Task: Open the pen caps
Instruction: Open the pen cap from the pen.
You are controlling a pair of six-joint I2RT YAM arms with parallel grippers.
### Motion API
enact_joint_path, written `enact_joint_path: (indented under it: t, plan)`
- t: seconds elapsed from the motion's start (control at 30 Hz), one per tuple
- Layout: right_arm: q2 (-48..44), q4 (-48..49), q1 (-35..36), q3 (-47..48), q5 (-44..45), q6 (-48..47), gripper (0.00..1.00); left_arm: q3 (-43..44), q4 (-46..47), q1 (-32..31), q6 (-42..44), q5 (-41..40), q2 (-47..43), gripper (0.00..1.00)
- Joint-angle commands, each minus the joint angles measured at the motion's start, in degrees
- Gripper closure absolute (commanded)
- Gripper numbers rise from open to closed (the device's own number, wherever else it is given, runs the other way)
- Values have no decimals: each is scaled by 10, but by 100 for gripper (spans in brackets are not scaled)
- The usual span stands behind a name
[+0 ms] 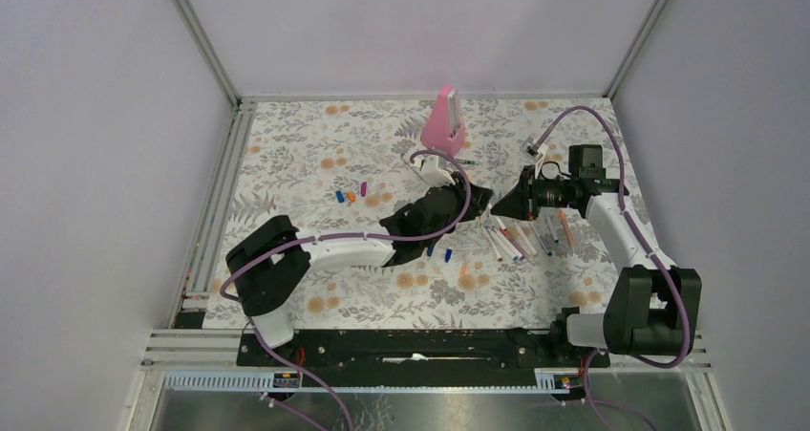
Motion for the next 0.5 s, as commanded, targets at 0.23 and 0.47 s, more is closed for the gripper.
enact_joint_path:
  t: [0.23, 0.47]
  plan:
    - [-21, 18, 8, -8, 11, 1, 70, 5, 20, -3, -16, -10, -16, 100]
    - [-26, 60, 9, -28, 3, 42, 41, -36, 89, -3, -22, -7, -38, 100]
